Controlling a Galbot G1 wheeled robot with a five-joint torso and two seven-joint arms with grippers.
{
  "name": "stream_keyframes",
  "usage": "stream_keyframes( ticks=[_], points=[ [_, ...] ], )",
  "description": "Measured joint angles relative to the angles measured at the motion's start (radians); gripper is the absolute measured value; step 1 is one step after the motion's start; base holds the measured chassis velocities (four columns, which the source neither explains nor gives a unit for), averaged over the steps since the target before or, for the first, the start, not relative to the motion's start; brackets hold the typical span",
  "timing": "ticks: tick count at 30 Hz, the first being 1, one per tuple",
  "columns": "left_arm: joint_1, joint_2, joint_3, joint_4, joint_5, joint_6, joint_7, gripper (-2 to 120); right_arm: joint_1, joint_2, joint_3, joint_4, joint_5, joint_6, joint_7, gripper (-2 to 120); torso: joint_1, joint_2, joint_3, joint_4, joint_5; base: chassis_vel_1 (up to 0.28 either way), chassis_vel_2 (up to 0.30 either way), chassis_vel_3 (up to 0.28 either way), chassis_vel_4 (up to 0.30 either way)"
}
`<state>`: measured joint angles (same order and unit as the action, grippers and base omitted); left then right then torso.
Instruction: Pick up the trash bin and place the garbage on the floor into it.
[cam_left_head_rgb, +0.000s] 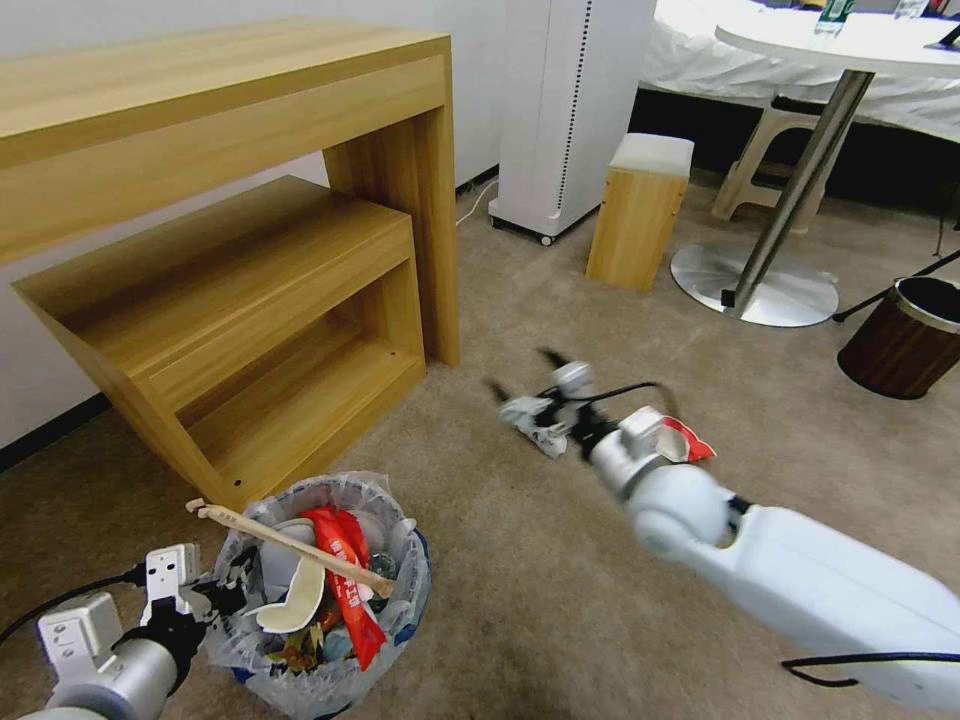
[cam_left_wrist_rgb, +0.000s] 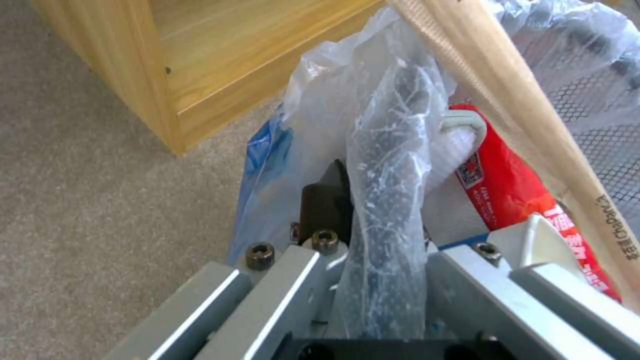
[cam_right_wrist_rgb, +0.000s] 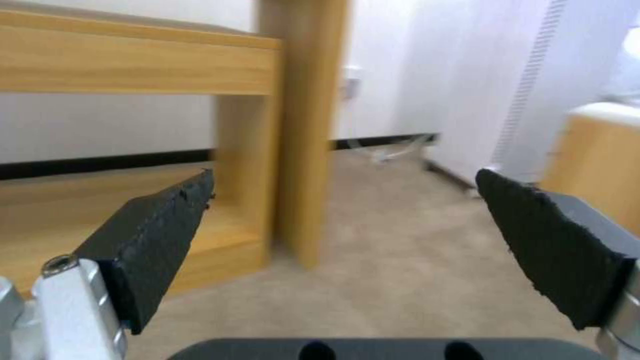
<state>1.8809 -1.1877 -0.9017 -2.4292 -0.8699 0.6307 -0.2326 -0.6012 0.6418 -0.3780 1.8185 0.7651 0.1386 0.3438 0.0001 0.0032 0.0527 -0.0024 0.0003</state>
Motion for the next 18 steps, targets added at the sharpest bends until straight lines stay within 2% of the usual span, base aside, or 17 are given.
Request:
stream_keyframes(
  ticks=[9, 18],
  points=[
    [-0.007, 0.015, 0.003, 0.004, 0.005, 0.0, 0.021, 1, -0.163, -0.07, 0.16, -0.033, -0.032, 0.036, 0.002, 100, 0.0, 0.0, 0.0, -0.0002, -0.0004, 0.0, 0.0, 0.0, 0.0],
    [-0.016, 0.038, 0.005, 0.015, 0.012, -0.008, 0.041, 1, -0.292, -0.042, 0.24, -0.103, -0.095, 0.024, 0.038, 100, 0.0, 0.0, 0.0, 0.0001, -0.0001, 0.0, 0.0, 0.0, 0.0]
  ],
)
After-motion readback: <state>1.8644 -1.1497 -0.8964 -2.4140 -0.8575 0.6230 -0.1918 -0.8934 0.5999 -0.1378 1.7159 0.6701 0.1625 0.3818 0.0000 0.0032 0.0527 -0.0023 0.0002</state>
